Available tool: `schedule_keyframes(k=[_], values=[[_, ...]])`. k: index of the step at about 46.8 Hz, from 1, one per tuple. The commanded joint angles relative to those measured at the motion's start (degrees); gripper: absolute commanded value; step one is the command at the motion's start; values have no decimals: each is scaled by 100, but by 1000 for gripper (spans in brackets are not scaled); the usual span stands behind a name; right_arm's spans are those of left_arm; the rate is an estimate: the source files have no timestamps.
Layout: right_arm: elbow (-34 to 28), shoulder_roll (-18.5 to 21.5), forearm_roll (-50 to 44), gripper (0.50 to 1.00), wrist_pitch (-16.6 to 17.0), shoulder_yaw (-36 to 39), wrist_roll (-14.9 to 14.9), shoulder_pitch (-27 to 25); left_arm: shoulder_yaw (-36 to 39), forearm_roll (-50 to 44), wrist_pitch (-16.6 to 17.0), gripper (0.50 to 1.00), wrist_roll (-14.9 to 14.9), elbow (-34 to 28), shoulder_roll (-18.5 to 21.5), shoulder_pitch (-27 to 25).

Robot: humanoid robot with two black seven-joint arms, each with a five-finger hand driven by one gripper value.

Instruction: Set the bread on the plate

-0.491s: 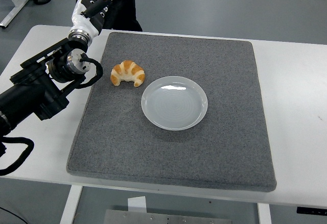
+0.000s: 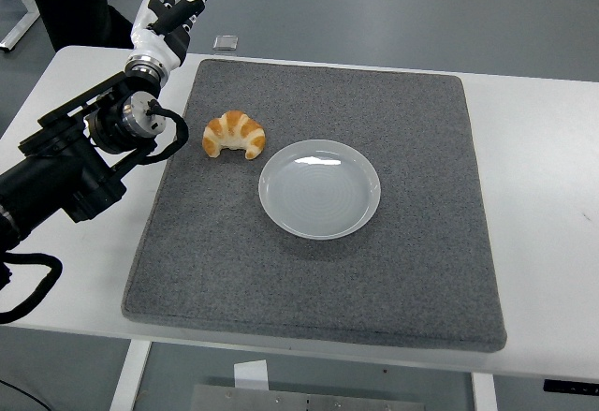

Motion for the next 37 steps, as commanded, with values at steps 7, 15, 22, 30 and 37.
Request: schedule_keyframes(k=[7, 15, 22, 30, 37], values=[[8, 0, 0, 952, 0, 0, -4, 0, 203, 688, 331, 994, -8, 19, 7, -81], [0, 0, 0, 952, 0, 0, -4, 0, 335, 2068, 261, 996, 0, 89, 25, -161], [0, 0, 0, 952, 0, 0, 5, 0, 685, 2324, -46, 999, 71, -96, 165, -318], [0, 0, 0, 952, 0, 0, -4, 0, 2557, 2342, -240, 994, 71, -280, 701, -1030], [0, 0, 0, 952, 0, 0, 5, 0, 3717, 2368, -249, 994, 97, -561, 1123, -1592]])
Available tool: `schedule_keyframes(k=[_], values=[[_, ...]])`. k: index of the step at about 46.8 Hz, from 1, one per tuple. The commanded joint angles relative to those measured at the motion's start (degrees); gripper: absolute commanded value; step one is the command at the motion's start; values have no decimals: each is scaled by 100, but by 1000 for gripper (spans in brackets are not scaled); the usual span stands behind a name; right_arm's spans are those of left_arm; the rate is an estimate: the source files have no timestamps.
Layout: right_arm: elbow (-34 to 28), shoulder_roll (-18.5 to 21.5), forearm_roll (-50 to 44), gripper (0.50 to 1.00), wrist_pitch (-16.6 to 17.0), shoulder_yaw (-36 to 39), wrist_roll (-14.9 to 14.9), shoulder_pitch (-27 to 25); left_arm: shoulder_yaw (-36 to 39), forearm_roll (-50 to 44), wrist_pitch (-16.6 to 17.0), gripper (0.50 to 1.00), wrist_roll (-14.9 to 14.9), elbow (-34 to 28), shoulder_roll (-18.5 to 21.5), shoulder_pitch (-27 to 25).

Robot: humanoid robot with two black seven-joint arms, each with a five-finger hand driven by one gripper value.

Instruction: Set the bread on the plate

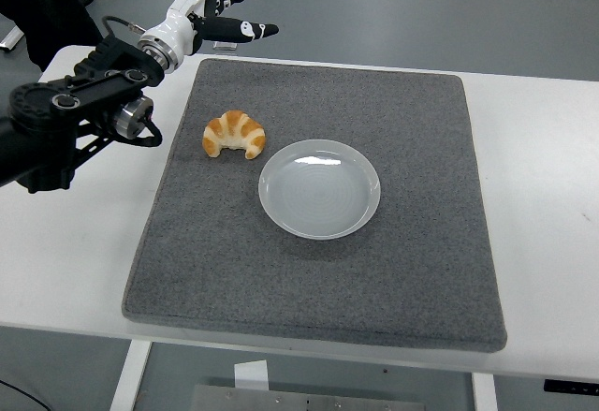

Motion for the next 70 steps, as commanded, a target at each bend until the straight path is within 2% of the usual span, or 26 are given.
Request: schedule_keyframes(k=[1, 7, 13, 22, 33, 40, 48, 64, 70], values=[[8, 0, 0, 952, 0, 0, 5, 0, 701, 16, -9, 994, 38, -120, 215, -337], [-1, 0, 0, 952, 0, 0, -4, 0, 1932, 34, -53, 994, 55, -129, 285, -952], [-1, 0, 0, 952, 0, 0, -4, 0, 2706, 314, -202, 988, 38, -112, 382, -1322], [8, 0, 0, 952, 0, 0, -4, 0, 3181, 1316, -255, 988, 38, -138, 558, -1550], [-1, 0, 0, 952, 0, 0, 5, 0, 3981, 1510, -554, 981, 11, -208, 576, -2042], [-1, 0, 0, 952, 0, 0, 5, 0, 4465, 1580, -721, 981, 3, -542, 576, -2333], [8, 0, 0, 952, 0, 0, -4, 0, 4720, 1651, -730, 986, 29, -876, 576, -2395], [8, 0, 0, 952, 0, 0, 5, 0, 4703, 1151, -703, 988, 380, -885, 549, -2307], [-1, 0, 0, 952, 0, 0, -4, 0, 4694, 790, -659, 988, 398, -859, 523, -2184]])
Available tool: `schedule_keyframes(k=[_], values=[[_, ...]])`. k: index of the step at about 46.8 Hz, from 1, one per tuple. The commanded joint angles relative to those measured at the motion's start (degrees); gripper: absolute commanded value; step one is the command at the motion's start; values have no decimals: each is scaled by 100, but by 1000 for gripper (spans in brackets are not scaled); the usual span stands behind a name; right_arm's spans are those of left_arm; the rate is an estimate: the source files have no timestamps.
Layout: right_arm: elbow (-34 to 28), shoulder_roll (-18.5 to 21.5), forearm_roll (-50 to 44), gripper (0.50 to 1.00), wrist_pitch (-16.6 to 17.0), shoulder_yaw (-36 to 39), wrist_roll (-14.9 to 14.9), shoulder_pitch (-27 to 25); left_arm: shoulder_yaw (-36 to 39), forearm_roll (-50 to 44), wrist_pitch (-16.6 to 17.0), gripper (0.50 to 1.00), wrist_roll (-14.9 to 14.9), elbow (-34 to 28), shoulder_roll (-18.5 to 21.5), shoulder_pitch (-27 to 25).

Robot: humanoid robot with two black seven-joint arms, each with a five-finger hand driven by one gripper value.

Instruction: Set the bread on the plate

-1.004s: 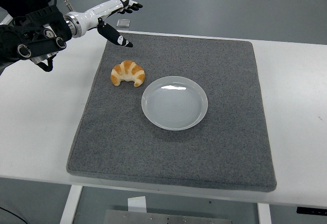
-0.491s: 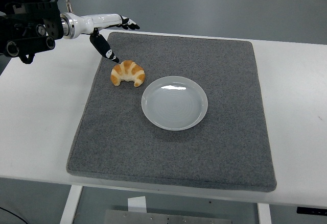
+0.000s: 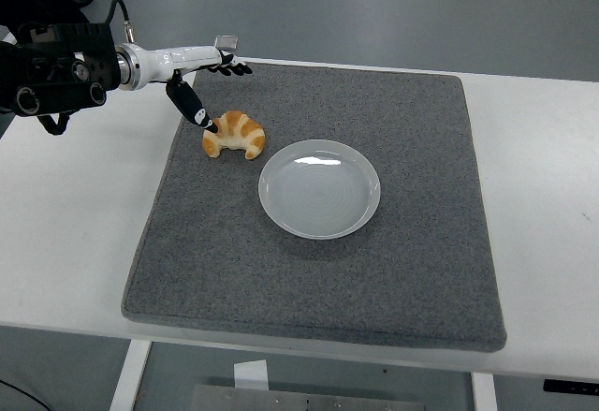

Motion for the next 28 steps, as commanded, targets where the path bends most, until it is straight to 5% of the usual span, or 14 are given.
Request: schedule_keyframes(k=[1, 28], values=[[-2, 0, 0, 952, 0, 0, -7, 0, -6, -162, 25, 988, 3, 17, -19, 84], [-2, 0, 0, 952, 0, 0, 2, 0, -50, -188, 183, 984, 214, 456, -405, 594]])
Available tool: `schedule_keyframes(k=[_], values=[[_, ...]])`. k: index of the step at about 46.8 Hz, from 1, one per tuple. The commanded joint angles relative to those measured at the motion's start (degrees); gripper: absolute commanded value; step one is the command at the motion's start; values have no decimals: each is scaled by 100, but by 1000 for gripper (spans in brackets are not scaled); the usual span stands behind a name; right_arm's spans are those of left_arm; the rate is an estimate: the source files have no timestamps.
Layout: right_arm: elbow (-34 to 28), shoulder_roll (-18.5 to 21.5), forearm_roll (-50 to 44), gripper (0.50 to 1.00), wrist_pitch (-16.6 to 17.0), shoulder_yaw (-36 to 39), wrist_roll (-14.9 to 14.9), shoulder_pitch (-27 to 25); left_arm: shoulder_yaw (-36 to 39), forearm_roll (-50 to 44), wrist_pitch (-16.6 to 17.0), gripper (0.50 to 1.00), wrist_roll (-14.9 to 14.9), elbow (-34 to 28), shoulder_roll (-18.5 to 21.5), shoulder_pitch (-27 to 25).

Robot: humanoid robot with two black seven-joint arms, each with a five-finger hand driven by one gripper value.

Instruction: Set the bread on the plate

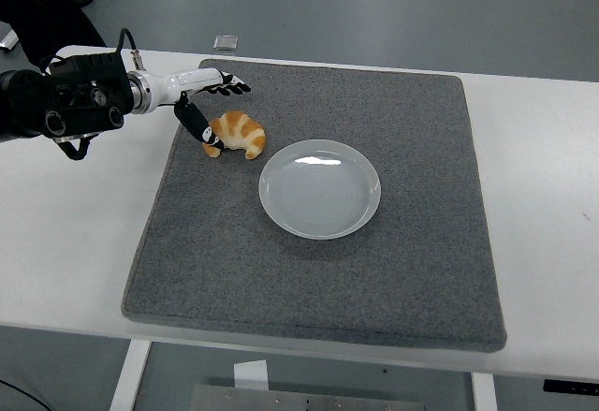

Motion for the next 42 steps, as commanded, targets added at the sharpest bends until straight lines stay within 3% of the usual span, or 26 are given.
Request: schedule_keyframes(k=[1, 15, 29, 42], values=[[-1, 0, 0, 952, 0, 0, -5, 0, 0, 1, 30, 984, 38, 45, -28, 53], [-1, 0, 0, 952, 0, 0, 3, 0, -97, 1, 425, 981, 170, 186, -441, 308], [-1, 0, 0, 952, 0, 0, -5, 0, -211, 1, 539, 971, 223, 572, -696, 537], [-1, 0, 0, 952, 0, 0, 4, 0, -229, 27, 592, 917, 267, 599, -758, 607]])
